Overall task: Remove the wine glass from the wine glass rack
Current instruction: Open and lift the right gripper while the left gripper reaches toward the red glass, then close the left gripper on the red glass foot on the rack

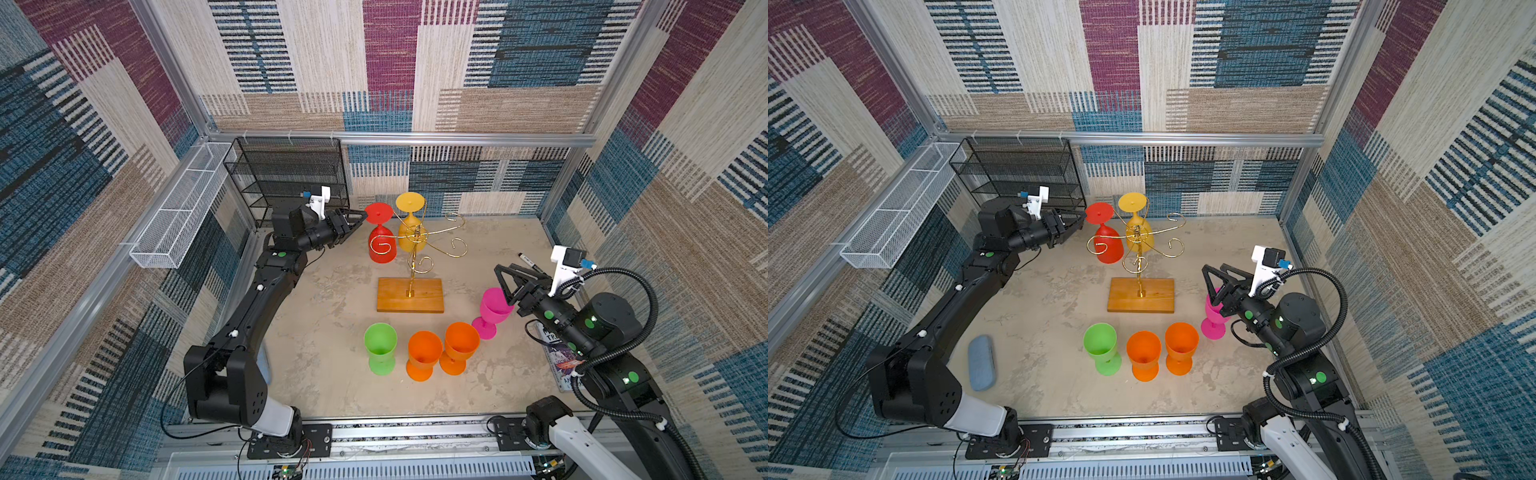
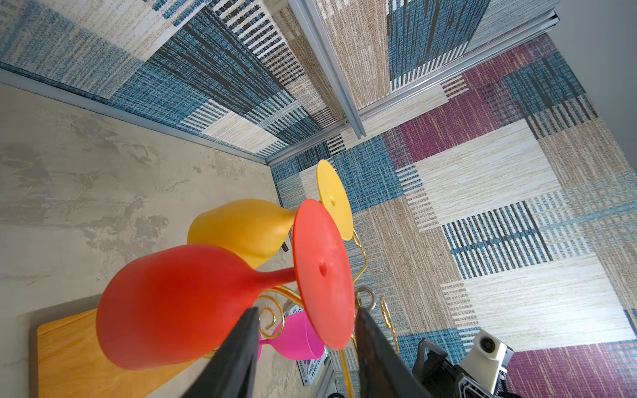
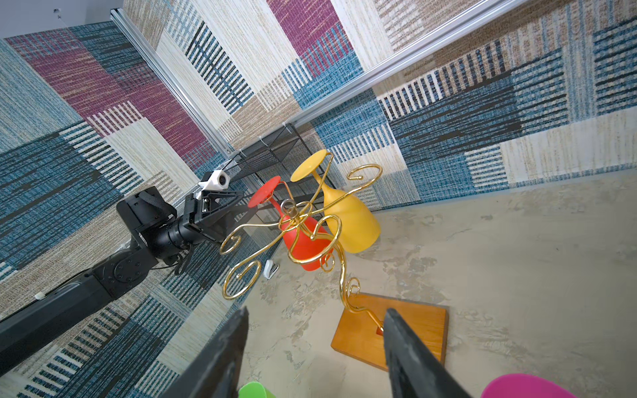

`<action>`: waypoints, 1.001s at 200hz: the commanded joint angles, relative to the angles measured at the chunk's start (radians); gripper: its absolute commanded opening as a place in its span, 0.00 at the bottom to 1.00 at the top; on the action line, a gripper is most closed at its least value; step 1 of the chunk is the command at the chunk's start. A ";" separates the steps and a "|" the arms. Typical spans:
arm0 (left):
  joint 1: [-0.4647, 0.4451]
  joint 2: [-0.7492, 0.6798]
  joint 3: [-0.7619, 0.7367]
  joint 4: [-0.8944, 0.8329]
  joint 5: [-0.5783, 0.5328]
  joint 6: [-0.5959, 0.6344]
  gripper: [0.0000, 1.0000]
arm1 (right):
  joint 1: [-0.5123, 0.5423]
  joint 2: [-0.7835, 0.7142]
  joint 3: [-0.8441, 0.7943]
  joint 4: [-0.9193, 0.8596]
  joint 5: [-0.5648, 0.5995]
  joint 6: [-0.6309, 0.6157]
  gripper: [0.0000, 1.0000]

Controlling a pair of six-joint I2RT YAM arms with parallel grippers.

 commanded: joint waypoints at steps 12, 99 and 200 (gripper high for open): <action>-0.001 0.018 0.015 0.089 0.024 -0.028 0.47 | 0.000 0.014 -0.003 0.039 -0.003 0.001 0.63; -0.005 0.058 0.018 0.173 0.051 -0.086 0.33 | -0.001 0.027 -0.018 0.038 0.008 0.006 0.63; -0.008 0.059 0.036 0.102 0.045 -0.051 0.19 | 0.000 0.030 -0.034 0.030 0.020 0.019 0.62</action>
